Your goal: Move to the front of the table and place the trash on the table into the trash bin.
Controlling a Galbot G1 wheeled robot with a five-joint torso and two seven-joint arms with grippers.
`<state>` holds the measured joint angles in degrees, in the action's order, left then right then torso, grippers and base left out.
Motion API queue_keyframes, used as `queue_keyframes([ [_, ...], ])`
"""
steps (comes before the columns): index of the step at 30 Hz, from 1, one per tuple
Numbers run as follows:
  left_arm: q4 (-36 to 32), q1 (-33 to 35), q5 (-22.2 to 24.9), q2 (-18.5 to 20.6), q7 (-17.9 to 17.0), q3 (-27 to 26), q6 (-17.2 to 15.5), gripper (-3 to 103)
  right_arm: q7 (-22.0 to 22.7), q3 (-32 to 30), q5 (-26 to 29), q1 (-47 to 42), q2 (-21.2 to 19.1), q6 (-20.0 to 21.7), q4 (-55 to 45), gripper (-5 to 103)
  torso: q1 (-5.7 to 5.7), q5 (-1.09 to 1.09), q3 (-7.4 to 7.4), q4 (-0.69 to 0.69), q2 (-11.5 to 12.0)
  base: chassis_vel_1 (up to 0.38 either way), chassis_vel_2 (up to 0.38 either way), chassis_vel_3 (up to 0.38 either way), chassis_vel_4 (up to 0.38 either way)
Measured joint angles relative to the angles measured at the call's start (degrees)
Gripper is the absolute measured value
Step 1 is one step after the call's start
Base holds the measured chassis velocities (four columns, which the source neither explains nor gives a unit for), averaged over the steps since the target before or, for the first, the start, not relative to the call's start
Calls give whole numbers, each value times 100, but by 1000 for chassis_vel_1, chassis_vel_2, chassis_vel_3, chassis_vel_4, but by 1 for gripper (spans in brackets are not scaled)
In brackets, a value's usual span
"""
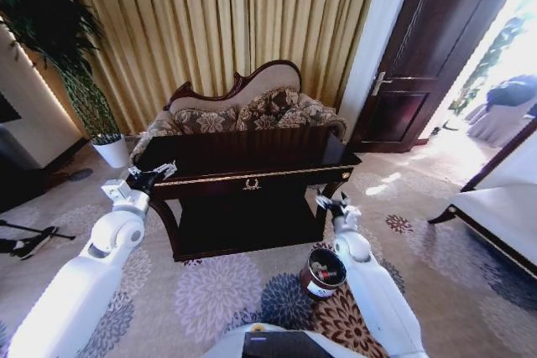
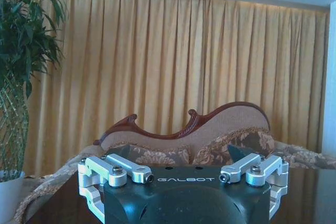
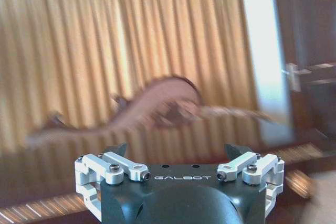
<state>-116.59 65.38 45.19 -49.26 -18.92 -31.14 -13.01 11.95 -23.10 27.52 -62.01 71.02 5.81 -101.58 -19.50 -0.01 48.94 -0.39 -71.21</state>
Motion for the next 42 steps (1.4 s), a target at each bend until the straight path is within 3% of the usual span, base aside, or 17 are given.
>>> queue_keyframes([
  [6,-142,157,-5,2,22,-172,21,100,64,161,708,68,-180,499,-1057,100,0,2,0,-1,0,0,0,0,0],
  [8,-154,268,-53,-20,72,-229,28,100,17,96,1084,-111,-253,562,-1388,100,0,2,0,-2,0,0,0,0,0],
  [11,-151,302,-121,-55,104,-228,30,100,-47,36,1179,-215,-283,568,-1500,100,0,2,0,-2,0,0,0,0,0],
  [21,-147,267,-179,-63,105,-118,27,100,-66,-22,1131,-378,-243,552,-1566,100,-2,2,1,-1,1,71,-80,-70,81],
  [42,-120,293,-188,-6,128,-176,27,100,-83,4,1064,-363,-221,534,-1425,100,0,2,0,-1,-1,216,-217,-218,212],
])
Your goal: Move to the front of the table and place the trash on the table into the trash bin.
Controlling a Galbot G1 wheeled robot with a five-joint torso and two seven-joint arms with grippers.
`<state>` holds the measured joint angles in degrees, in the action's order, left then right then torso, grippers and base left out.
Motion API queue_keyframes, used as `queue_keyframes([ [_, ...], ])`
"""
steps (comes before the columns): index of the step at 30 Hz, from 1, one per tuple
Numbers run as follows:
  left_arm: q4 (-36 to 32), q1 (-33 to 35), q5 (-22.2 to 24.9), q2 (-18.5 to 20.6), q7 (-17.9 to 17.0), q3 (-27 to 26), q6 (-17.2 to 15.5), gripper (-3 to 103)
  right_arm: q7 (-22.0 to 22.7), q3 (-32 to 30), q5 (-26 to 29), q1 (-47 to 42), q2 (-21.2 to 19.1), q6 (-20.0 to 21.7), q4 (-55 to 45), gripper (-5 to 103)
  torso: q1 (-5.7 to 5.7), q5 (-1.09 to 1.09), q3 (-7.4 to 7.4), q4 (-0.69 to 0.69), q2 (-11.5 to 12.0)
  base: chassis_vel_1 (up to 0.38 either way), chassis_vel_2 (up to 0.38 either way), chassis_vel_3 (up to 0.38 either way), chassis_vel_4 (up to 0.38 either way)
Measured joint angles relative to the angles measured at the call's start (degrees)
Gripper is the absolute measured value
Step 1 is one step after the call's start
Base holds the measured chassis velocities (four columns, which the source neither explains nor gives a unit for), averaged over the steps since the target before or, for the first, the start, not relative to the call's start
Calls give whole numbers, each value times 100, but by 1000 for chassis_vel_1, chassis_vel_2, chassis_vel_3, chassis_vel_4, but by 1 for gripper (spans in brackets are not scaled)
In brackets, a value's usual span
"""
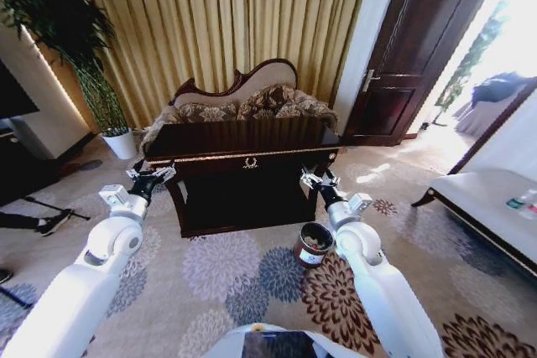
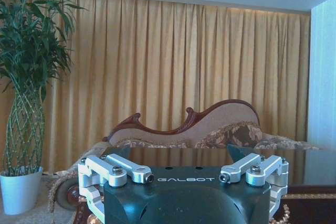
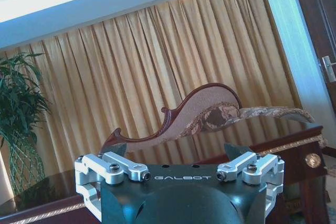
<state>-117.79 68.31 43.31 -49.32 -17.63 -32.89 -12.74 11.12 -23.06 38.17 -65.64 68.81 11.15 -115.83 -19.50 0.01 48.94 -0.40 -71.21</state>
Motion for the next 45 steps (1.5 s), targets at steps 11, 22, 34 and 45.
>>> queue_keyframes([
  [11,-91,108,-23,-43,77,-53,-66,100,-14,11,118,52,-110,24,29,100,2,0,-1,0,0,181,-198,-187,191],
  [22,-91,122,-53,-58,108,-19,-50,100,-27,10,103,47,-85,29,80,100,-2,0,1,0,2,114,-116,-113,122],
  [34,-123,227,-82,-66,142,-46,-20,100,-31,17,46,42,-22,39,106,100,1,0,0,0,1,89,-137,-86,143],
  [45,-128,277,-126,-155,165,-66,90,100,-90,65,-116,-7,74,-27,227,100,-1,-1,1,0,1,10,-44,-3,43],
])
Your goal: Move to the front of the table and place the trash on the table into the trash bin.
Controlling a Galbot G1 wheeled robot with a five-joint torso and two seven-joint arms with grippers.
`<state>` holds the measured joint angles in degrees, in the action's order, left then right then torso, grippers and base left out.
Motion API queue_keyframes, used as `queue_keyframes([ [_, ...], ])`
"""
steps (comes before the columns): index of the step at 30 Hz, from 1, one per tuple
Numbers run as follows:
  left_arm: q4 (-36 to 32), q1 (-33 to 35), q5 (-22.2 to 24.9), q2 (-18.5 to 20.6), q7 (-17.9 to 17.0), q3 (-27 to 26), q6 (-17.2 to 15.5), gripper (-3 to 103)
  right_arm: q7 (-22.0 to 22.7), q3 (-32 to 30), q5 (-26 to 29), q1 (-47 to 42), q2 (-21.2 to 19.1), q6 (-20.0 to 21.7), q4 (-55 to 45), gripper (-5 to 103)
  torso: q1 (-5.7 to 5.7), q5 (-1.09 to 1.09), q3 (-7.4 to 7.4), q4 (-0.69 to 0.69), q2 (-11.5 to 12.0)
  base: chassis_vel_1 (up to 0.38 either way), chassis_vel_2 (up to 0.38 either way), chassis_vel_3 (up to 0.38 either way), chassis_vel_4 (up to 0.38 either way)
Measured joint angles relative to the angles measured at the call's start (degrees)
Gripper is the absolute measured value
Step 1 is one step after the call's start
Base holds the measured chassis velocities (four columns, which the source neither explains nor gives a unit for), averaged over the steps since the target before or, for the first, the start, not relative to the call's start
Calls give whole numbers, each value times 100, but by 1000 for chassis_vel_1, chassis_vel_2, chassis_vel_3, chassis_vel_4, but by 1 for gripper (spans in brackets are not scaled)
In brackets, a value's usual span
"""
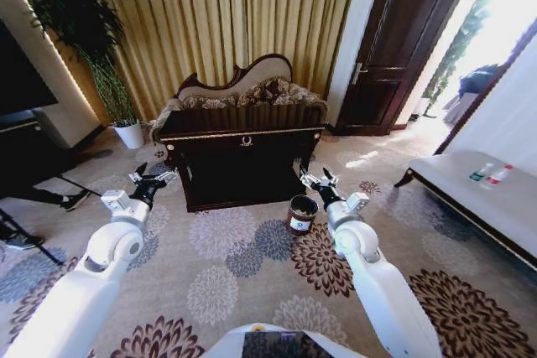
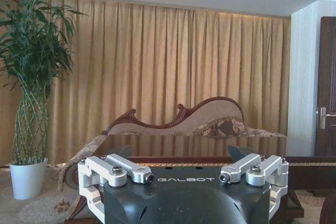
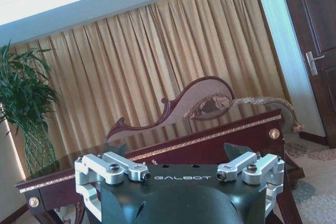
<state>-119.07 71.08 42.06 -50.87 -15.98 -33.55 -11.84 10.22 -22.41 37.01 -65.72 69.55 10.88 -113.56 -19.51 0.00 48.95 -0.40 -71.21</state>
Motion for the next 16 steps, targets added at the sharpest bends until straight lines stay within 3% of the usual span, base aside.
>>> queue_keyframes([
  [14,-371,348,6,-255,24,-327,239,100,13,15,-158,-72,-65,-55,-150,100,0,0,0,0,0,0,0,0,0],
  [16,-346,428,-18,-282,280,-398,454,100,-8,45,-299,-70,-68,-130,-100,100,0,1,0,1,0,0,0,0,0],
])
